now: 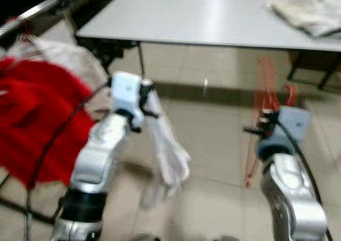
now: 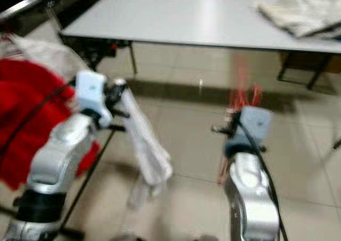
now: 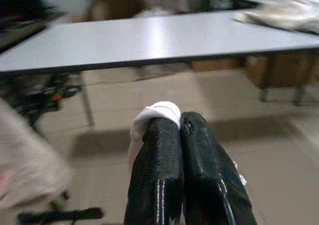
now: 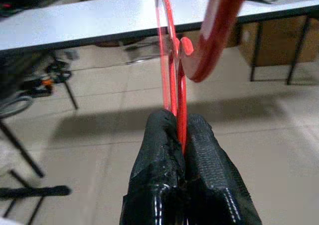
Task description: Hang hanger
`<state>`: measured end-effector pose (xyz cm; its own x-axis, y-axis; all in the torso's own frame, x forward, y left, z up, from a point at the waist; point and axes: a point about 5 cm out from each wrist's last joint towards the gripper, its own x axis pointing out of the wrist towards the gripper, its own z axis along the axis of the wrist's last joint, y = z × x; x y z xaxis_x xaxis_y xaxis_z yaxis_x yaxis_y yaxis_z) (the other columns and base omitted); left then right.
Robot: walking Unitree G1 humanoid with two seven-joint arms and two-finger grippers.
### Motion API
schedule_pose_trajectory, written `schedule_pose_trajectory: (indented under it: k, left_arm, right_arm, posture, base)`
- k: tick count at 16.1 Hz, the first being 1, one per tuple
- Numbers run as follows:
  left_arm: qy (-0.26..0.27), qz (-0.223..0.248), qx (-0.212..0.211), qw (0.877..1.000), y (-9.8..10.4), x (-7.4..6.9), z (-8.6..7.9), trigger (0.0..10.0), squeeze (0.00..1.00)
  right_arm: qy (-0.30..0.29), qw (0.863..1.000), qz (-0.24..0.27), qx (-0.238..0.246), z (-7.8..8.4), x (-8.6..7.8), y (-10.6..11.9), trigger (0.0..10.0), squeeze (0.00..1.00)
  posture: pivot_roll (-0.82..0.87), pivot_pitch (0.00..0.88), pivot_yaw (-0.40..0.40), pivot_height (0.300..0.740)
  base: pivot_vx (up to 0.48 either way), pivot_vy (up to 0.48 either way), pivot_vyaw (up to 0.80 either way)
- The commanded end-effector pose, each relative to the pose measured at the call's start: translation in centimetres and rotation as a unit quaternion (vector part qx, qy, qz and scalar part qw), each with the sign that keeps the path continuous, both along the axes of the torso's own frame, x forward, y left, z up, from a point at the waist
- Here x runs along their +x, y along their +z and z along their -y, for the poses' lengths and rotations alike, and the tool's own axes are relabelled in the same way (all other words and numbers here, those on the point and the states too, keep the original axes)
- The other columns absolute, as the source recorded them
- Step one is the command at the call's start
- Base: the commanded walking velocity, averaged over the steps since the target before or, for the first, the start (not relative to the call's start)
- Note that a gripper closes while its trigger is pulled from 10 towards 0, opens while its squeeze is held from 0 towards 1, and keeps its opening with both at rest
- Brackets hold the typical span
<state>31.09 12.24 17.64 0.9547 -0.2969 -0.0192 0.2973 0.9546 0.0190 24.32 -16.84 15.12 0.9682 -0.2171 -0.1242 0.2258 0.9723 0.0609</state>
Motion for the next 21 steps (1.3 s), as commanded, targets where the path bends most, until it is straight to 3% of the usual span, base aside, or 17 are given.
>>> schedule_pose_trajectory:
  k: [1,2,7,16,21]
  left_arm:
    - [0.002,0.009,-0.004,1.000,0.6,0.0,0.3,10.0,0.00]
    - [0.011,0.006,0.003,1.000,0.5,0.2,0.1,10.0,0.00]
    - [0.010,0.019,-0.007,1.000,0.8,0.4,0.1,10.0,0.00]
    - [0.013,0.026,-0.011,1.000,1.0,0.9,0.5,10.0,0.00]
    - [0.019,0.018,-0.007,1.000,0.2,0.7,0.2,10.0,0.00]
  right_arm:
    - [-0.013,1.000,-0.001,-0.006,0.7,0.0,0.1,10.0,0.00]
    - [-0.015,1.000,0.003,-0.027,0.8,0.1,0.2,10.0,0.00]
    - [0.008,0.999,0.002,-0.032,0.4,0.3,0.1,10.0,0.00]
    - [0.031,0.998,0.005,-0.048,0.1,0.9,0.1,10.0,0.00]
    - [0.047,0.996,-0.005,-0.075,0.3,1.2,0.0,10.0,0.00]
  posture:
    - [-0.04,0.022,0.071,0.740]
    - [-0.04,0.020,0.070,0.740]
    - [-0.04,0.018,0.064,0.740]
    - [-0.05,0.017,0.064,0.740]
    - [-0.05,0.003,0.038,0.740]
  base:
    - [0.000,0.000,0.00]
    - [0.000,0.000,0.00]
    - [0.049,0.000,0.00]
    - [0.354,0.000,0.00]
    - [0.368,0.000,0.00]
